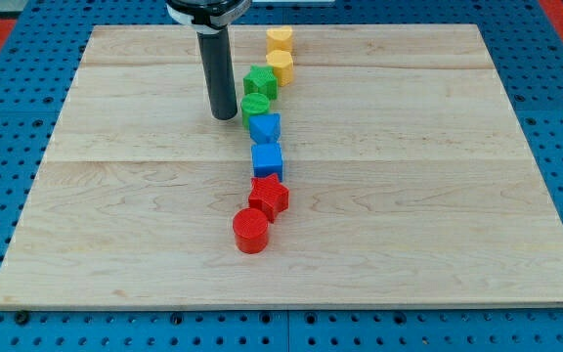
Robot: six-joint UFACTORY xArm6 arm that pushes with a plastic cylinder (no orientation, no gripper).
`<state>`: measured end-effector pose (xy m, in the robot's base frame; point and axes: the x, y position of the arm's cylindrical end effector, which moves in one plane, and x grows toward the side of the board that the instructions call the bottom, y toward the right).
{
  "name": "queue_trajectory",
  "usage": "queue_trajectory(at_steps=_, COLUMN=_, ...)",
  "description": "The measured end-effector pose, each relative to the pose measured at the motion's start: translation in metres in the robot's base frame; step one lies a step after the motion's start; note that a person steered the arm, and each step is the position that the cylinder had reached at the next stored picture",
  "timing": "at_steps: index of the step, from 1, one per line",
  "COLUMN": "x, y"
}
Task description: Slightly move the green blocks below the hexagon in a vertical line of blocks
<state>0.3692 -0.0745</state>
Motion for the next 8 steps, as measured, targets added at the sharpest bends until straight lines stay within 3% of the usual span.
queue_trajectory(at_steps=4, x=0.002, y=0.031)
queue_trajectory(at_steps=5, x=0.0, y=-0.023)
queue_trajectory(at_steps=6, x=-0.048, y=-0.031)
queue_trajectory(at_steps=8, x=-0.059, y=0.031)
